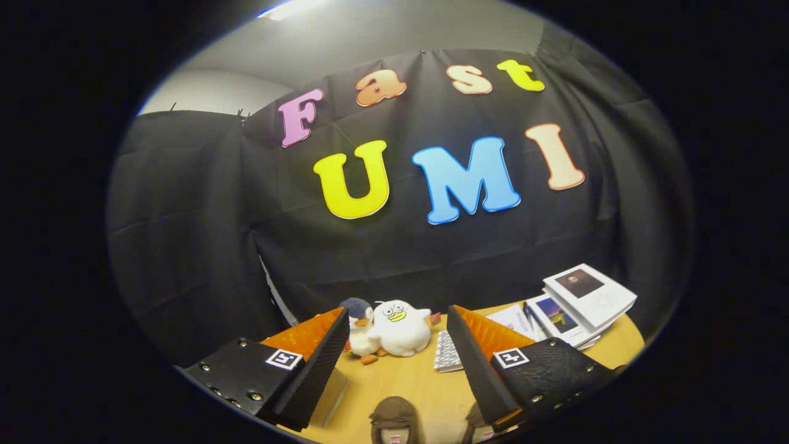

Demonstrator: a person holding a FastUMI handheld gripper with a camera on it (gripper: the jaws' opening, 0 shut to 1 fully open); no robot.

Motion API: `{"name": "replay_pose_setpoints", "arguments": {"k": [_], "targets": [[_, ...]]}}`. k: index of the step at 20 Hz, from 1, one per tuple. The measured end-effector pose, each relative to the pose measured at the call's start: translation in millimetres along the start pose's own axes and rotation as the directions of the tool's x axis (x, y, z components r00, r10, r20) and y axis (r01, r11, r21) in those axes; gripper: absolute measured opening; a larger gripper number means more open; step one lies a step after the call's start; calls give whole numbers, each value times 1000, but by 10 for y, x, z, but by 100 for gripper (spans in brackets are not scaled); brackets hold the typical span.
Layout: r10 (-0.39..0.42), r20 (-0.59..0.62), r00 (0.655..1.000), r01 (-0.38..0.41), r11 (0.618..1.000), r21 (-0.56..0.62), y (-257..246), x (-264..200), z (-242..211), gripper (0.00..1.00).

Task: Open the storage box then place both shoes into the box .Put the left shoe in first, then the right shoe, with the right side of both shoes facing outward in a uniform manner.

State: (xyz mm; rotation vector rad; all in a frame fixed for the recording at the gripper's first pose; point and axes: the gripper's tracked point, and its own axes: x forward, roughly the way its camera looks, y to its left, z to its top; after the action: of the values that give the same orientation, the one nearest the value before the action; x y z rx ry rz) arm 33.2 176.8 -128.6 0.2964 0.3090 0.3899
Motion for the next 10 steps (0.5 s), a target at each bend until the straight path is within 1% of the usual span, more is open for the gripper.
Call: {"name": "replay_pose_setpoints", "arguments": {"k": [1, 3, 5, 7, 10], "targets": [[25, -31, 999, -24, 999, 33, 53, 43, -109, 99], [72, -86, 994, -65, 995, 81, 173, 131, -337, 99], [142, -145, 979, -124, 984, 129, 354, 221, -578, 99], [238, -219, 946, -194, 959, 204, 565, 276, -835, 99], [361, -303, 882, -269, 913, 306, 881, 302, -1223, 96]]}}
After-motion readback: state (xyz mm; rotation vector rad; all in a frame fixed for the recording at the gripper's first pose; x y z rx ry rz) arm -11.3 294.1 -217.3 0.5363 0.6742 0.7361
